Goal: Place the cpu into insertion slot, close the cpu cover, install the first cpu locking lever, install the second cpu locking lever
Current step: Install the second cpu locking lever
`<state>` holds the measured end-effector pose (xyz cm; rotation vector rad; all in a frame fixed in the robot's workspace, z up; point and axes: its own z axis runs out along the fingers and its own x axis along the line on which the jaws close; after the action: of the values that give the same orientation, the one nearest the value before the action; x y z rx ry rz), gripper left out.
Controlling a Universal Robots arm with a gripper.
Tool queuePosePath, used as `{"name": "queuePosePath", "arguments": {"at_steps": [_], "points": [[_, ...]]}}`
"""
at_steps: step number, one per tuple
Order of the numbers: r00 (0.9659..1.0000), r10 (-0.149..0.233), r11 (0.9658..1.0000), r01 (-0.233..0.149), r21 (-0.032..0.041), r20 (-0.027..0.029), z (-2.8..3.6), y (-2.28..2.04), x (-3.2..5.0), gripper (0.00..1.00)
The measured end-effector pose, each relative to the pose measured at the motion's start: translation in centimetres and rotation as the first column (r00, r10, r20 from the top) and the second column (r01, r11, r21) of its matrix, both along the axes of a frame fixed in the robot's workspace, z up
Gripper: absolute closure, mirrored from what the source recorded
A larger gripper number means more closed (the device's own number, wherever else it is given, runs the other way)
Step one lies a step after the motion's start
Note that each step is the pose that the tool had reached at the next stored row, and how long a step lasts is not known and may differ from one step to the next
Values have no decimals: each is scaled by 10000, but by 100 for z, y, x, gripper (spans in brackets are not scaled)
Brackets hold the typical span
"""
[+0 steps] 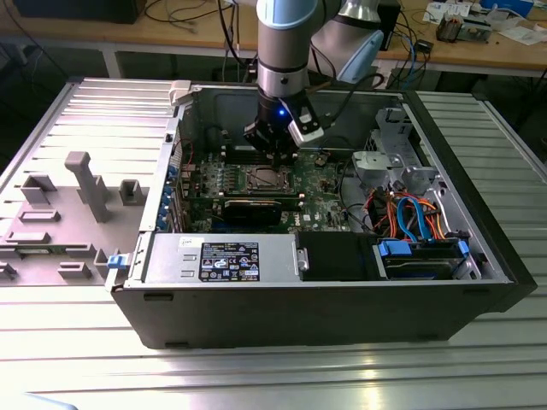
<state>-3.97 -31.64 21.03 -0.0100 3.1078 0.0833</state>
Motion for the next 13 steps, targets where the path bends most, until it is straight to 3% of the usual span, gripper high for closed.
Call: {"name": "queuePosePath", "arguments": {"at_steps": [5,13], "points": [[10000,0,10000,0,1,1,34,1,0,89],[10000,2,10000,-2,0,-1,36,-9,1,89]]}}
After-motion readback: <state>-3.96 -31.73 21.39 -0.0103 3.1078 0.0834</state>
